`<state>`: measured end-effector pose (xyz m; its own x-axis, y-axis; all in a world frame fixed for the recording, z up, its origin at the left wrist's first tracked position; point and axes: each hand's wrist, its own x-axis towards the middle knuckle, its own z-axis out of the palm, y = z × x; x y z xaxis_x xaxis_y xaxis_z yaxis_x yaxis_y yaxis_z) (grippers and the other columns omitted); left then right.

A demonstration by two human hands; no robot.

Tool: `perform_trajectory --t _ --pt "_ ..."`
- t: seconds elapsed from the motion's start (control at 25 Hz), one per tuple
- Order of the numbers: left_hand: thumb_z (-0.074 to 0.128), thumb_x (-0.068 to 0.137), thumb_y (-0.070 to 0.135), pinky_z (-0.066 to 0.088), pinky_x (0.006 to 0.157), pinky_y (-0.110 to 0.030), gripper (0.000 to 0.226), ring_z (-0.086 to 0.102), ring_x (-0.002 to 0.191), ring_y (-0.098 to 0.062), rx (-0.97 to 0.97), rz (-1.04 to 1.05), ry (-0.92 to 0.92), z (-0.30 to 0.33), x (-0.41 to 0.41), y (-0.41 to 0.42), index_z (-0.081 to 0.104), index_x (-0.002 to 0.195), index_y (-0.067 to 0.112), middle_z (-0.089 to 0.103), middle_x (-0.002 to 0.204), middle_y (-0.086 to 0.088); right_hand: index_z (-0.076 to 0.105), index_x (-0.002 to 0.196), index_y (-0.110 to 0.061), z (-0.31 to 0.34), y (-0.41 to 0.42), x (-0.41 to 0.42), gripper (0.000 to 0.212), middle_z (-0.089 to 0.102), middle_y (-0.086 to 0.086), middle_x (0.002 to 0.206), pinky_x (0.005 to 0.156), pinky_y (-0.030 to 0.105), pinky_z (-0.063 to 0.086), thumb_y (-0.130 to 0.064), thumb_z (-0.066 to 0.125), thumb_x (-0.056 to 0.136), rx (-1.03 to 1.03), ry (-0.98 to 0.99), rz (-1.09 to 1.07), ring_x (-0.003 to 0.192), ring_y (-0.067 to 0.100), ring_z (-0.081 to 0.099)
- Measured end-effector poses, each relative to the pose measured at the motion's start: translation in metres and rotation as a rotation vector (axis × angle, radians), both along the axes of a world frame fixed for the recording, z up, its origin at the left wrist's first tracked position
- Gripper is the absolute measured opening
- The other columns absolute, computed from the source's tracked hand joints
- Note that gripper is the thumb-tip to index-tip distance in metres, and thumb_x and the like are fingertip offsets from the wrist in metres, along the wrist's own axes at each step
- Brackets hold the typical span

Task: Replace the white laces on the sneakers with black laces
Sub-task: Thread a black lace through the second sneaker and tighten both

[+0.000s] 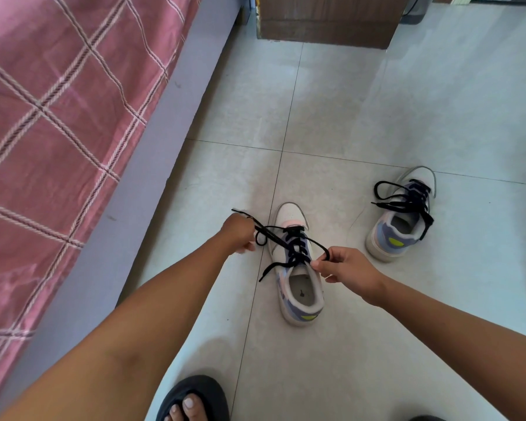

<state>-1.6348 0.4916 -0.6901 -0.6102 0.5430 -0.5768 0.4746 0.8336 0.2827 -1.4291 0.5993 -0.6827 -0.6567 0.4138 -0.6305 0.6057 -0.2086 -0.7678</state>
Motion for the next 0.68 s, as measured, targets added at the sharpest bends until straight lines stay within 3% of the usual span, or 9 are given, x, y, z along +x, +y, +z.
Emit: perform_trajectory --t 0.12,0.2,0.32,0.4,0.52,0.6,0.68 --pt "0.039 0.088 -0.003 0.034 0.058 -0.025 0.027 0.060 0.091 -0.026 -0.158 -0.238 0.373 0.006 -0.011 -0.008 0.048 0.112 0.004 0.061 0.103 -0.009 0.062 0.077 -0.009 0.000 0.000 0.000 0.010 0.059 0.001 0.073 0.070 0.023 0.047 -0.012 0.069 0.084 -0.030 0.003 0.003 0.068 0.011 0.054" --pt "0.037 0.089 -0.003 0.025 0.048 -0.024 0.030 0.059 0.084 -0.026 -0.149 -0.269 0.335 -0.001 -0.013 -0.016 0.048 0.115 0.006 0.062 0.105 -0.008 0.061 0.079 -0.007 0.000 0.001 0.001 0.010 0.059 0.004 0.073 0.069 0.023 0.047 -0.010 0.068 0.084 -0.052 0.015 -0.013 0.066 0.012 0.052" --pt "0.037 0.090 -0.002 0.022 0.047 -0.023 0.031 0.054 0.077 -0.025 -0.179 -0.224 0.307 -0.004 -0.016 -0.020 0.049 0.117 0.009 0.062 0.099 -0.005 0.060 0.078 -0.007 0.000 0.000 0.005 0.010 0.062 0.004 0.073 0.077 0.029 0.049 -0.009 0.067 0.084 -0.107 0.013 -0.070 0.069 0.015 0.055" --pt "0.043 0.087 -0.003 0.021 0.047 -0.023 0.033 0.054 0.077 -0.024 -0.213 -0.242 0.360 -0.004 -0.019 -0.022 0.048 0.116 0.010 0.057 0.087 -0.001 0.060 0.076 -0.009 -0.001 -0.001 0.009 0.011 0.065 0.001 0.069 0.083 0.034 0.048 -0.009 0.067 0.084 -0.123 -0.008 -0.097 0.072 0.017 0.057" --pt "0.051 0.080 -0.006 0.019 0.047 -0.023 0.037 0.056 0.076 -0.019 -0.250 -0.363 0.472 -0.001 -0.021 -0.023 0.045 0.113 0.009 0.051 0.077 0.002 0.060 0.076 -0.010 0.001 -0.001 0.011 0.011 0.065 -0.003 0.064 0.081 0.035 0.046 -0.011 0.068 0.084 -0.112 -0.031 -0.089 0.068 0.016 0.058" --pt "0.046 0.084 -0.004 0.021 0.047 -0.024 0.029 0.050 0.063 -0.020 -0.184 -0.354 0.462 0.002 -0.018 -0.017 0.045 0.111 0.006 0.053 0.075 0.001 0.062 0.077 -0.010 0.003 0.000 0.010 0.009 0.067 -0.002 0.066 0.079 0.033 0.046 -0.013 0.069 0.083 -0.111 -0.031 -0.092 0.070 0.016 0.059" --pt "0.039 0.096 0.008 0.031 0.053 -0.027 0.015 0.056 0.071 -0.028 0.060 -0.193 0.380 0.011 -0.012 -0.004 0.048 0.107 0.005 0.062 0.088 -0.006 0.065 0.085 -0.010 0.006 -0.002 0.004 0.007 0.070 0.000 0.077 0.078 0.029 0.047 -0.017 0.065 0.087 -0.123 0.004 -0.148 0.078 0.016 0.063"
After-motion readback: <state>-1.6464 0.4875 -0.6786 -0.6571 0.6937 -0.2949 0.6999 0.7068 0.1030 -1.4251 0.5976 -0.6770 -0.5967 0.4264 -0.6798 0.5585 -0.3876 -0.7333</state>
